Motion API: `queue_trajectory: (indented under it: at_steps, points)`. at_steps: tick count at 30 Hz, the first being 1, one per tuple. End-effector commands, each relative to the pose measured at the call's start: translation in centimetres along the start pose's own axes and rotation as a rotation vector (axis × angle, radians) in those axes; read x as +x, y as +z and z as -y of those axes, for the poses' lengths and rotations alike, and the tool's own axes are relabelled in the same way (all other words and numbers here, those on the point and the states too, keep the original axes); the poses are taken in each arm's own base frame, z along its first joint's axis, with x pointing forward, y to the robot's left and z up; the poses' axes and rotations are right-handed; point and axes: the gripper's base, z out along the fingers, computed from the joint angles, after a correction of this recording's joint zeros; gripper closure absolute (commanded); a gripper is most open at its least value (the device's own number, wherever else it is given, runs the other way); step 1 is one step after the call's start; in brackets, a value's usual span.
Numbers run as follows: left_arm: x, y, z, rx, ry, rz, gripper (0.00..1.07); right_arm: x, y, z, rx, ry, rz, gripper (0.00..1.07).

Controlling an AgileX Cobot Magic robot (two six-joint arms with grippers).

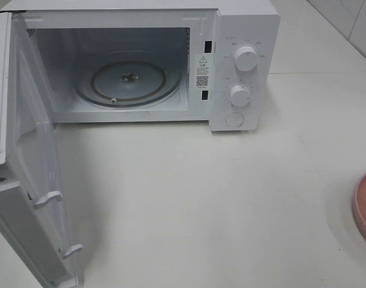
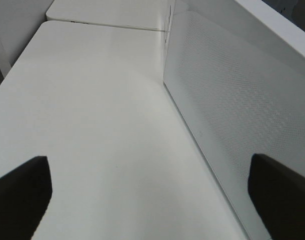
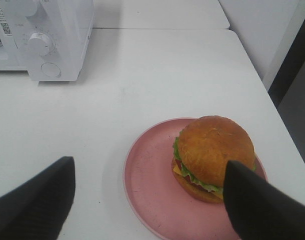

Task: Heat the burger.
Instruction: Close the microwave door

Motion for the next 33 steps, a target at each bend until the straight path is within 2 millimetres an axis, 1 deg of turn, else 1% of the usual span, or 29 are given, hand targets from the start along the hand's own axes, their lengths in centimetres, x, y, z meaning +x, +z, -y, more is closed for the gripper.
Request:
queue_trajectory:
  at_steps: [1,33]
  points:
    - [0.08,-0.14,0.06,0.003,-0.003,0.022,0.07,0.17,-0.30,0.00,-0.001,0.013,0.028,0.31]
    - [0.08,-0.14,0.06,0.003,-0.004,0.022,0.07,0.17,-0.30,0.00,-0.001,0.013,0.028,0.31]
